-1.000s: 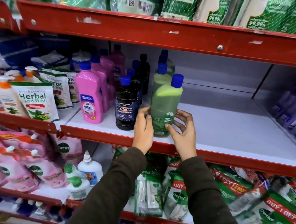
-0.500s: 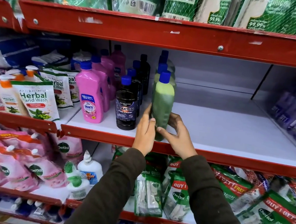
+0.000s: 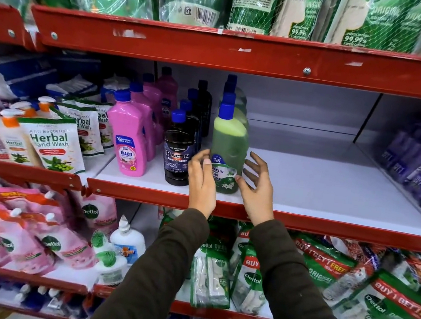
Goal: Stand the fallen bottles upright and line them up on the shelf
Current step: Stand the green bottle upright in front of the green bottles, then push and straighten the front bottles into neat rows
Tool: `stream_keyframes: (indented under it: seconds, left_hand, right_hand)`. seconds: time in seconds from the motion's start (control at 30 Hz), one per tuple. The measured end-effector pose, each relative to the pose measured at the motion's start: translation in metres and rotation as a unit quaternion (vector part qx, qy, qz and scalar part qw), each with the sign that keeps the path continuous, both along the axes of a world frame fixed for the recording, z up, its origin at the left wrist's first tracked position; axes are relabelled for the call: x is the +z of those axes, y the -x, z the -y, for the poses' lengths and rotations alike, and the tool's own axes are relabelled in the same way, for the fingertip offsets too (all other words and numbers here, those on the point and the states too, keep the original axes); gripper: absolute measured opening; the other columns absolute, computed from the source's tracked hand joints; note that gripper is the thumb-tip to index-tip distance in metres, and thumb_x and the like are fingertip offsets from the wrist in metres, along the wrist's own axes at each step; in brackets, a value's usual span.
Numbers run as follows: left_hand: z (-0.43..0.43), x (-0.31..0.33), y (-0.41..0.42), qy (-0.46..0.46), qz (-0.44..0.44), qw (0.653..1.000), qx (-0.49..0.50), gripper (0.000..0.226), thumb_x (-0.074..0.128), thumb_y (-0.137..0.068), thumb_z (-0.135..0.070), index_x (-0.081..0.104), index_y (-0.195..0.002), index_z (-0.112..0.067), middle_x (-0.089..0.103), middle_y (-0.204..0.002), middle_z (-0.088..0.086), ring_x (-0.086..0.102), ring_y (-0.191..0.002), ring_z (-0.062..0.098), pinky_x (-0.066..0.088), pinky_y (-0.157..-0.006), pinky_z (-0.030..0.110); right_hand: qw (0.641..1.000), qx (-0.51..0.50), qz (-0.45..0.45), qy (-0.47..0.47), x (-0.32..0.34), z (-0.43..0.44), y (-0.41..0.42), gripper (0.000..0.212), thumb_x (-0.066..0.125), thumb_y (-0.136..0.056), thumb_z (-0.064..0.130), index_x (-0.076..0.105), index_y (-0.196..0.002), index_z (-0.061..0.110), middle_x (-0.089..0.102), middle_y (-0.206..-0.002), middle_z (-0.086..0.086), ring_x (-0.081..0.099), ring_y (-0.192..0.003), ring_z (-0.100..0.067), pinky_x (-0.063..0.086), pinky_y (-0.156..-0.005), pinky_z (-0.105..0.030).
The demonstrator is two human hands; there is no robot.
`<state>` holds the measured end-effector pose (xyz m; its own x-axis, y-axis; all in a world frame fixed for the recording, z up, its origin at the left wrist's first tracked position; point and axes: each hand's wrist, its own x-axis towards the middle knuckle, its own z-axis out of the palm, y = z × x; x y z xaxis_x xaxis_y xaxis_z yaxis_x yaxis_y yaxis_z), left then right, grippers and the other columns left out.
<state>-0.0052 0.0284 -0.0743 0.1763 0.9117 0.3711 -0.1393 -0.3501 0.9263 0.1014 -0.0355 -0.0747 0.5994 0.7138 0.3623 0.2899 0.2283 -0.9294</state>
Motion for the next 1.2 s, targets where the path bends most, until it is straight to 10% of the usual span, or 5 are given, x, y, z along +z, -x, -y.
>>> stream_keyframes:
  seconds: [0.33, 0.53, 0.73, 0.93, 1.2]
  left_hand:
    - [0.005, 0.025, 0.01, 0.152, 0.084, 0.98, -0.097, 0.054, 0.017, -0.108, -0.038, 0.051, -0.143, -0.014, 0.054, -0.148, 0.013, 0.054, -0.126, 0.017, 0.039, -0.114, 0.034]
    - [0.023, 0.012, 0.025, 0.147, 0.072, 0.983, -0.086, 0.054, 0.022, -0.107, -0.039, 0.057, -0.137, -0.01, 0.061, -0.121, -0.001, 0.065, -0.082, -0.015, 0.048, -0.068, 0.001]
    - [0.037, 0.014, 0.032, 0.123, 0.068, 0.986, -0.087, 0.053, 0.026, -0.106, -0.043, 0.059, -0.136, -0.015, 0.063, -0.139, 0.007, 0.06, -0.126, 0.014, 0.043, -0.115, 0.038]
    - [0.033, 0.005, 0.058, 0.076, 0.097, 0.992, -0.027, 0.045, 0.029, -0.105, -0.039, 0.055, -0.138, -0.024, 0.056, -0.145, -0.001, 0.05, -0.135, 0.016, 0.034, -0.12, 0.046]
    - [-0.018, 0.011, 0.092, 0.053, 0.078, 0.995, 0.011, 0.056, 0.029, -0.096, -0.054, 0.042, -0.145, -0.031, 0.04, -0.155, -0.004, 0.036, -0.144, 0.009, 0.026, -0.124, 0.046]
  right_hand:
    - [0.984, 0.081, -0.159, 0.007, 0.018, 0.016, 0.005, 0.048, 0.036, -0.097, 0.01, 0.053, -0.141, 0.017, 0.069, -0.118, 0.02, 0.059, -0.123, -0.014, 0.041, -0.114, -0.038]
    - [0.989, 0.08, -0.126, -0.003, 0.009, 0.043, 0.017, 0.059, 0.04, -0.086, 0.018, 0.051, -0.144, 0.019, 0.059, -0.141, 0.009, 0.055, -0.126, 0.003, 0.04, -0.115, -0.033]
    - [0.996, 0.049, -0.076, -0.004, 0.012, 0.054, 0.028, 0.057, 0.041, -0.089, 0.021, 0.048, -0.146, 0.02, 0.052, -0.149, 0.004, 0.051, -0.134, -0.011, 0.038, -0.117, -0.037]
    - [0.979, -0.09, 0.01, -0.18, 0.0, 0.046, 0.074, 0.036, 0.045, -0.087, 0.015, 0.067, -0.114, 0.024, 0.067, -0.112, -0.005, 0.064, -0.102, -0.018, 0.054, -0.088, -0.038]
    - [0.994, 0.08, -0.068, 0.006, 0.015, -0.03, 0.139, 0.064, 0.041, -0.09, 0.035, 0.03, -0.153, 0.027, 0.03, -0.15, 0.018, 0.029, -0.135, 0.012, 0.02, -0.117, -0.017]
